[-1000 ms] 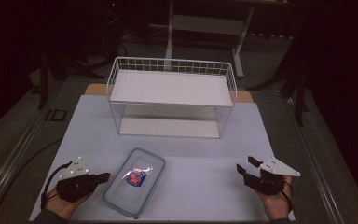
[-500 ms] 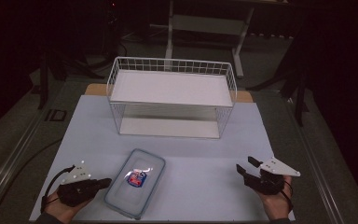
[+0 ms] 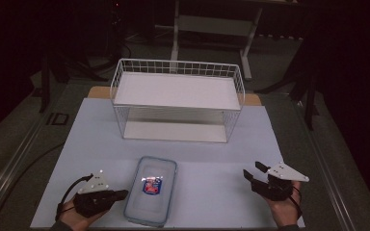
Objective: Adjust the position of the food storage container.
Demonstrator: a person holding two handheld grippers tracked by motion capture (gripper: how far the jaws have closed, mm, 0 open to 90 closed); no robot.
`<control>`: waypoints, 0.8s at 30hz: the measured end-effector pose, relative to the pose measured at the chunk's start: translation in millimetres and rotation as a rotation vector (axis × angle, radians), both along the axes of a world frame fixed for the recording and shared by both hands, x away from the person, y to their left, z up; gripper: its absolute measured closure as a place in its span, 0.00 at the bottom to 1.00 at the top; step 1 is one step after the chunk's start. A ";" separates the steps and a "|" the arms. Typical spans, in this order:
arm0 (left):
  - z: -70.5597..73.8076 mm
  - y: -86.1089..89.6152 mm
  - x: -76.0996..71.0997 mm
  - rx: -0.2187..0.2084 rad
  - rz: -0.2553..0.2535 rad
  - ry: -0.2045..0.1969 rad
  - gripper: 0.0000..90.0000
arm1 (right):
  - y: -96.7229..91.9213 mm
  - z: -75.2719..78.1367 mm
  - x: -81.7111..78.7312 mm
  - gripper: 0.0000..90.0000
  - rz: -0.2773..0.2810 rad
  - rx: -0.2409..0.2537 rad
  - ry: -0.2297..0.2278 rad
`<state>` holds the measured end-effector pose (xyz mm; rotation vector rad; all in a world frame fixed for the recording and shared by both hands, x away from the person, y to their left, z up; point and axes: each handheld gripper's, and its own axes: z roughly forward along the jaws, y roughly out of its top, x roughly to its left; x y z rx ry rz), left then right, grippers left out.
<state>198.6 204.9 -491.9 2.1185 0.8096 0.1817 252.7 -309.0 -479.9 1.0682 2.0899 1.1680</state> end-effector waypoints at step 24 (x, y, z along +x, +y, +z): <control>4.8 -150.8 9.8 -0.013 -0.277 -0.088 1.00 | -5.7 3.2 -2.5 0.47 -0.019 0.023 -0.010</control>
